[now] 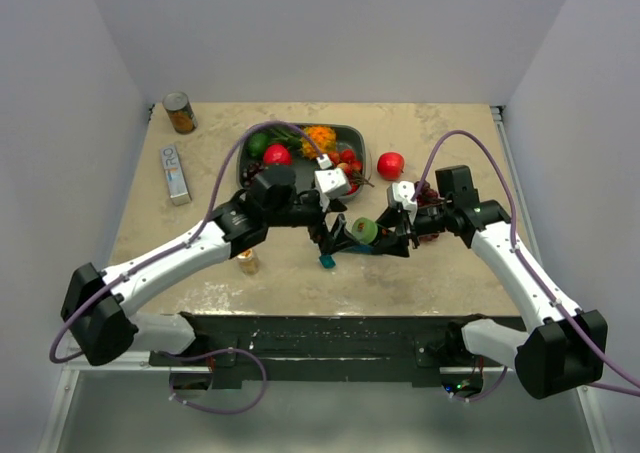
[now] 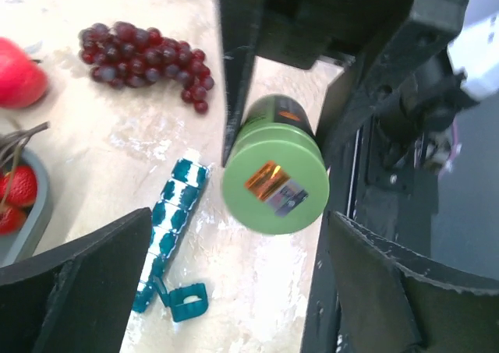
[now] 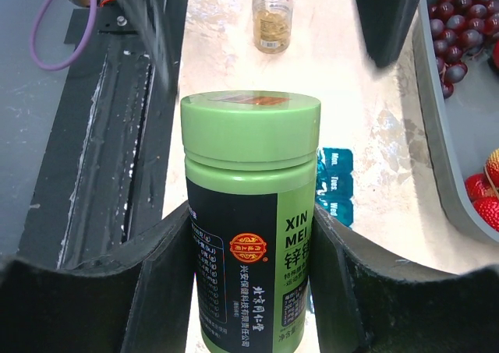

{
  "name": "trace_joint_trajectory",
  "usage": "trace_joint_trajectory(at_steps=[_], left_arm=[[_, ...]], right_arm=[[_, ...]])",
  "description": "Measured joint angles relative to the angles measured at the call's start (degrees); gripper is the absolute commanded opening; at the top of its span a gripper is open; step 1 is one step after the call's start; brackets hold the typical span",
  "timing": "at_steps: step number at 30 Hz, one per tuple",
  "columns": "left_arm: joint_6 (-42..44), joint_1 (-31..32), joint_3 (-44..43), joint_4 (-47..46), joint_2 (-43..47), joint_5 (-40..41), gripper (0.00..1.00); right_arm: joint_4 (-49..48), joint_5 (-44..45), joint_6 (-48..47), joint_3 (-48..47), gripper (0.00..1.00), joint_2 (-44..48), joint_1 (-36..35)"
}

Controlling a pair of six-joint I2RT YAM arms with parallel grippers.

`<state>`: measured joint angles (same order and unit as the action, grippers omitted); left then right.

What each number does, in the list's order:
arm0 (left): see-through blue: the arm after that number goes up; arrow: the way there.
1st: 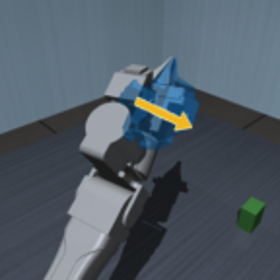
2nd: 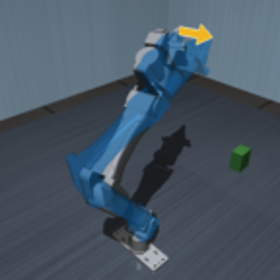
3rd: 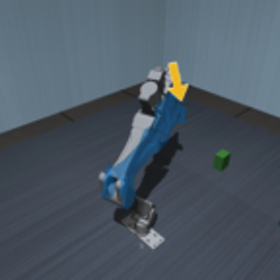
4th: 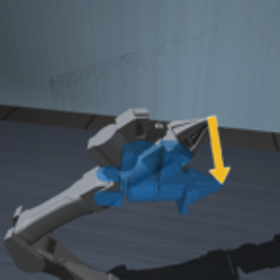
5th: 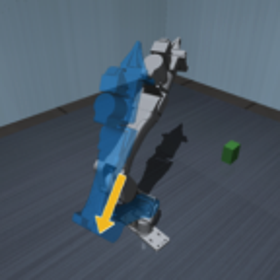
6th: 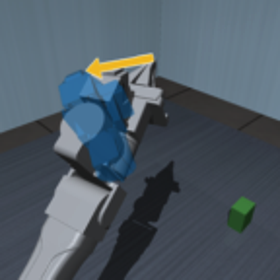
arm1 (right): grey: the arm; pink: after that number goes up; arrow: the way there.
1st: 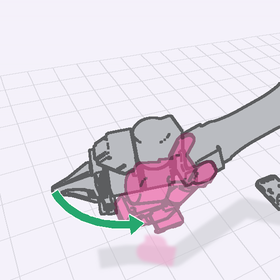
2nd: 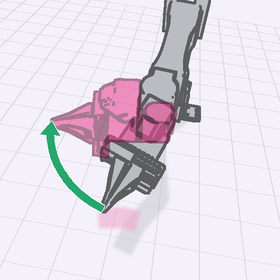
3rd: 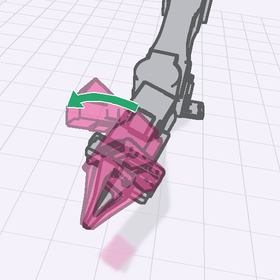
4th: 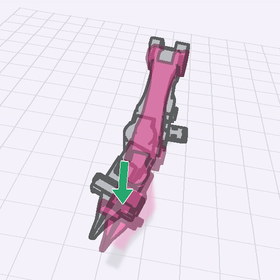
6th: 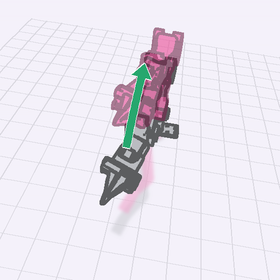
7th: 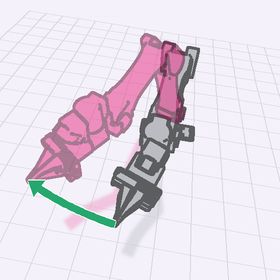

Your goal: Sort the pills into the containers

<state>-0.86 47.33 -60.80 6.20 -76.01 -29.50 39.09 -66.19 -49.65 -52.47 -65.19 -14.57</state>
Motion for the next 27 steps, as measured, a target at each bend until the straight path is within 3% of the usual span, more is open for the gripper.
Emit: trace_joint_trajectory(at_steps=[6,11,18,23,27], left_arm=[[-10.95,-1.62,6.38,-7.17,12.20,4.31,1.00],[-25.94,-1.62,8.46,-11.30,19.21,6.27,1.00],[-43.32,3.85,3.15,-2.36,9.51,16.15,1.00],[-46.86,8.57,-1.40,5.40,4.02,22.88,0.97],[-48.13,9.25,-2.78,6.84,2.89,25.55,0.87]], right_arm=[[-0.09,0.00,-0.02,0.00,0.00,0.00,0.02],[-0.13,0.04,-0.02,0.00,0.00,0.00,0.02],[-0.55,0.28,0.11,0.00,0.00,0.00,0.02],[-1.05,0.59,0.52,0.00,0.00,0.00,0.02],[-1.14,0.61,0.61,0.00,0.00,0.00,0.02]])
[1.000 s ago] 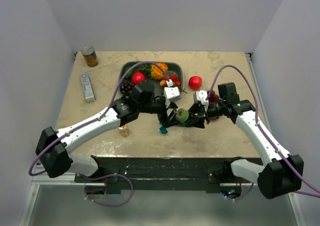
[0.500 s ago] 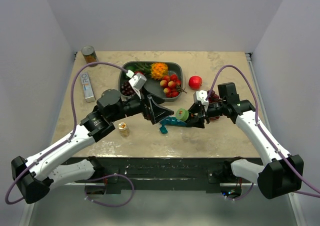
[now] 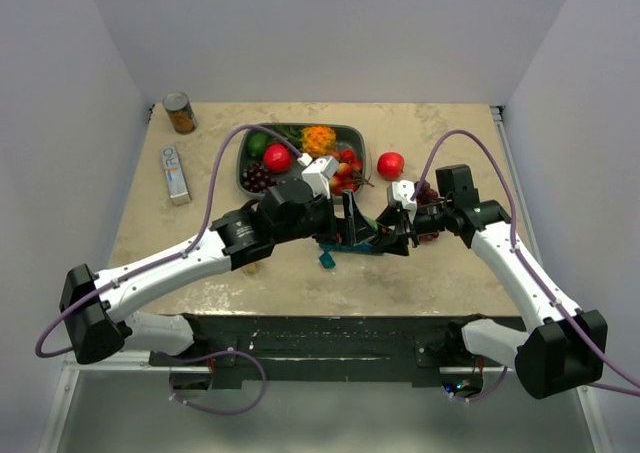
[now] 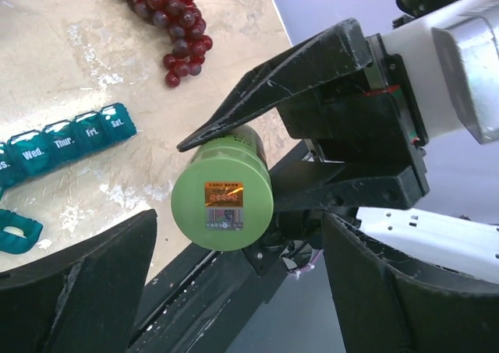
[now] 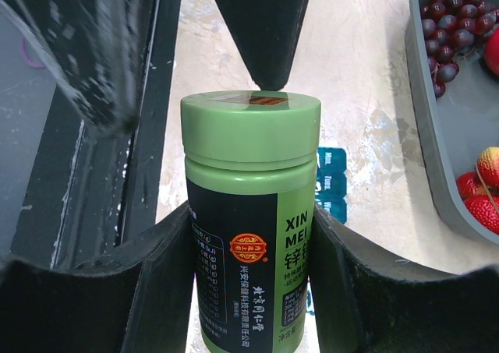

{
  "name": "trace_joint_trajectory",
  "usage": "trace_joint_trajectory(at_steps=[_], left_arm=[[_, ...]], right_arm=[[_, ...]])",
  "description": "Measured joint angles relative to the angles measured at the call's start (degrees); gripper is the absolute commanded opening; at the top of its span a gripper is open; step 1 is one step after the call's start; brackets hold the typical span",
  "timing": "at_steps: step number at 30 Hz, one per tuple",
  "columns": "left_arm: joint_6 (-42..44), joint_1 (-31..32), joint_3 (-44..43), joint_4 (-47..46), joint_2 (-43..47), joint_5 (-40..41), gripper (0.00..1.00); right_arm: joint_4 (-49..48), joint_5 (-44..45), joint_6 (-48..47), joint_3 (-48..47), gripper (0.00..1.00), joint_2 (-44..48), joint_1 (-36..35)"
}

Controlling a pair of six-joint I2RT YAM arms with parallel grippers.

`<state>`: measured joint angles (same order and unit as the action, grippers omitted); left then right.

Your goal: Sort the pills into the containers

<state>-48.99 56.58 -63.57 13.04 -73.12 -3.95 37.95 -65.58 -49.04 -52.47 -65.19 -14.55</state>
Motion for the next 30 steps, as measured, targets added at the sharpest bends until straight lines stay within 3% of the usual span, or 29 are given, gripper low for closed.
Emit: trace_joint_trajectory(at_steps=[6,14,18,23,26,27,30], left_arm=[[0.11,0.26,-1.03,0.55,-1.95,1.46,0.77],[2.89,0.39,-1.36,0.33,-3.30,1.57,0.35],[11.08,0.11,-1.44,-0.55,-3.56,-1.25,0.21],[32.11,-3.52,-1.66,-0.90,-4.70,-16.81,0.22],[50.18,-4.48,-4.68,3.30,-7.28,-23.82,0.31],[55.93,-4.50,-5.95,5.16,-8.22,-25.05,0.40],[66.64,-4.68,-8.74,8.61,-10.32,-26.56,0.56]], right_arm=[[-0.17,0.00,0.11,0.00,0.00,0.00,0.00],[-0.26,0.13,0.15,0.00,0.00,0.00,0.00],[-0.07,0.04,0.13,0.00,0.00,0.00,0.04],[1.49,-0.24,-0.11,0.00,0.00,0.04,-0.02],[3.06,0.15,-0.81,0.35,0.00,0.04,-0.07],[3.52,0.31,-1.05,0.39,0.00,0.02,-0.07],[4.52,1.51,-1.79,0.44,0.00,0.02,0.00]])
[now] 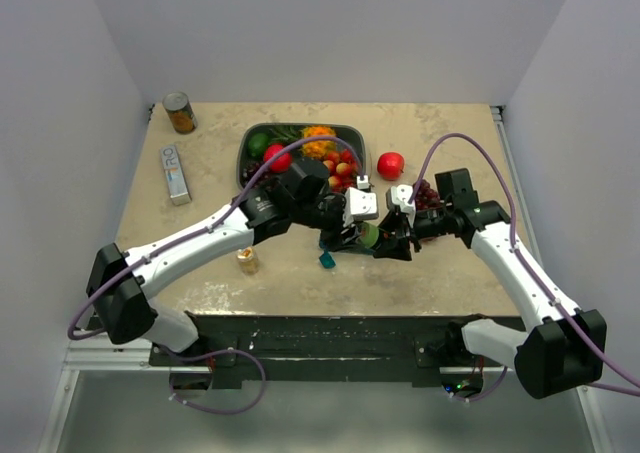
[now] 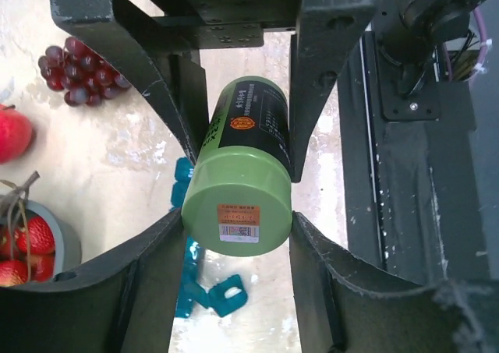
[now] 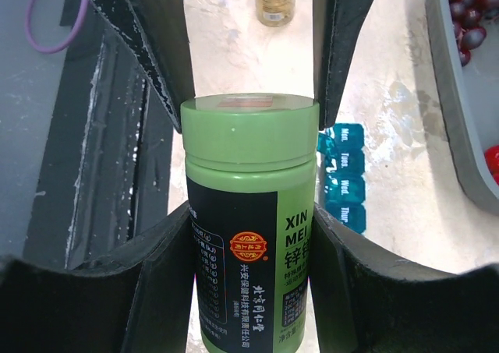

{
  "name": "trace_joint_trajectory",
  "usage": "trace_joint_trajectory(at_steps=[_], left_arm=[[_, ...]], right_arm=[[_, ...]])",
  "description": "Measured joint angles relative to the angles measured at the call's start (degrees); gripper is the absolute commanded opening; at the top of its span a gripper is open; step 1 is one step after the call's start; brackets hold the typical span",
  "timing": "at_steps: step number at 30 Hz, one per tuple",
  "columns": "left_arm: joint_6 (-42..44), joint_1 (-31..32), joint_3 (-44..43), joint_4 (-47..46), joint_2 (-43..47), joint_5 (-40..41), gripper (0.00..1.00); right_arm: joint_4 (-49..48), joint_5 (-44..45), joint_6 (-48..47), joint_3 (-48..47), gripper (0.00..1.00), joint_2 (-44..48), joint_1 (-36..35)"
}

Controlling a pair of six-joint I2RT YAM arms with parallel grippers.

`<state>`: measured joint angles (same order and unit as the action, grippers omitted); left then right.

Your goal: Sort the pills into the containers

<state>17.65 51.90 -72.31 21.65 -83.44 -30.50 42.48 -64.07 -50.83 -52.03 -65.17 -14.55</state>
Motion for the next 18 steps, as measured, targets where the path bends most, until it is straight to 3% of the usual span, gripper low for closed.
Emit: trace_joint_trajectory(at_steps=[1,2,4,11,14,18], left_arm=[[1.64,-0.46,-0.28,0.20,-0.35,-0.55,0.63],[2.40,-0.79,-0.17,-0.26,-0.37,-1.05,0.79],[1.90,-1.40,2.16,-3.23,1.11,-0.94,0.99],[-12.87,-5.92,20.48,-19.06,20.63,0.90,1.00],[-23.85,-5.97,21.86,-25.14,27.15,1.51,1.00],[-41.46,-6.01,21.84,-29.77,27.74,5.60,1.00]], right_arm=[[-0.02,0.26,-0.17,0.00,0.00,0.00,0.04],[-0.20,0.33,-0.26,0.00,0.00,0.00,0.11],[-1.01,0.00,-0.39,0.00,0.00,0.00,0.22],[-1.73,-1.49,-0.70,0.00,0.00,0.04,0.24],[-1.79,-1.51,-0.72,0.00,0.00,0.04,0.24],[-1.84,-1.49,-0.70,0.00,0.00,0.04,0.24]])
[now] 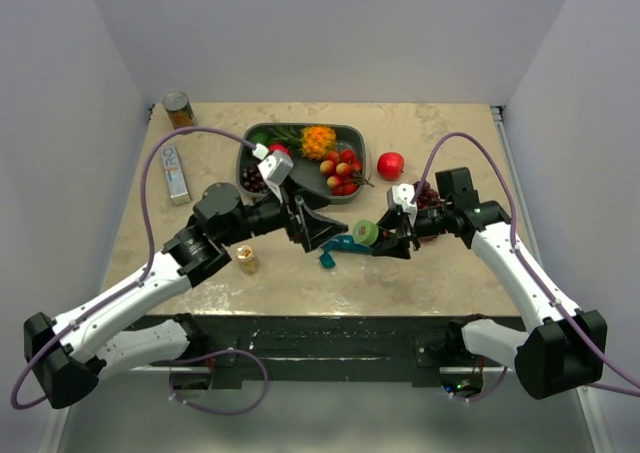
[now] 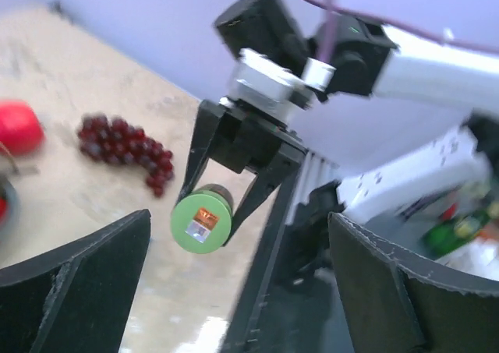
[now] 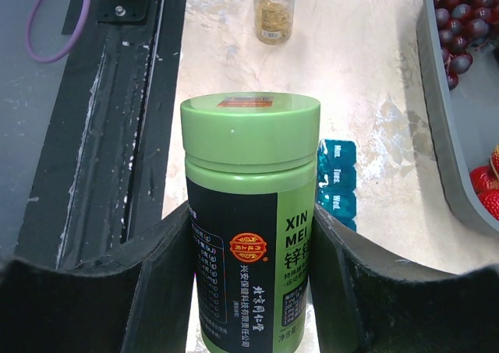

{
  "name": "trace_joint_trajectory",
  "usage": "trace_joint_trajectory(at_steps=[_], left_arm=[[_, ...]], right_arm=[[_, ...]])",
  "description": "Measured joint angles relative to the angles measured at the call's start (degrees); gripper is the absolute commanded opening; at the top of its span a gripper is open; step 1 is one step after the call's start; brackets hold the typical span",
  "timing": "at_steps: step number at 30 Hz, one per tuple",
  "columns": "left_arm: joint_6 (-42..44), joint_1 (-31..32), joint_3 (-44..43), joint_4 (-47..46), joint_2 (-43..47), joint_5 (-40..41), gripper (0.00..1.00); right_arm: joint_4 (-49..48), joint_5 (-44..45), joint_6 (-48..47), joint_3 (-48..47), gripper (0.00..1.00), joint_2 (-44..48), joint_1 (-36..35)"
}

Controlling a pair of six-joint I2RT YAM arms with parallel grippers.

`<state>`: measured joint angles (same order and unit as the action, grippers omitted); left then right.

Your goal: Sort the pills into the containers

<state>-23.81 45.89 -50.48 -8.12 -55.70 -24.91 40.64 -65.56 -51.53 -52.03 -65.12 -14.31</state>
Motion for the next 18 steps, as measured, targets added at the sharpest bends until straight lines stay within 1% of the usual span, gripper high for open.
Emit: trace_joint_trajectory(at_steps=[3,4,7,10,11,15,16,18], left_arm=[[-14.08,0.81,0.02,0.09,-3.89,5.84,1.00],[-16.90,1.25,0.00,0.59,-5.38,7.50,1.00],[-24.96,5.20,-2.93,8.09,-11.39,15.26,1.00],[-28.33,8.44,-7.50,12.85,-16.13,19.06,0.97],[-29.22,9.07,-8.35,13.53,-16.79,19.85,0.95],[-31.12,9.66,-9.79,14.93,-17.05,23.02,0.89],[-31.28,9.64,-9.97,15.21,-17.05,23.52,0.85],[-31.54,9.64,-10.19,15.56,-17.22,24.20,0.83]], right_arm=[[-0.11,0.00,0.02,0.00,0.00,0.00,0.00],[-0.17,0.00,0.02,0.00,0.00,0.00,0.00],[-0.50,0.00,0.07,0.00,0.00,0.00,0.00],[-0.92,0.02,0.09,0.00,0.00,0.00,0.00],[-1.01,0.02,0.09,0.00,0.00,0.00,0.00],[-1.22,0.02,0.15,0.00,0.00,0.00,0.00],[-1.27,0.02,0.24,0.00,0.00,0.00,0.00],[-1.27,0.02,0.31,0.00,0.00,0.00,0.00]])
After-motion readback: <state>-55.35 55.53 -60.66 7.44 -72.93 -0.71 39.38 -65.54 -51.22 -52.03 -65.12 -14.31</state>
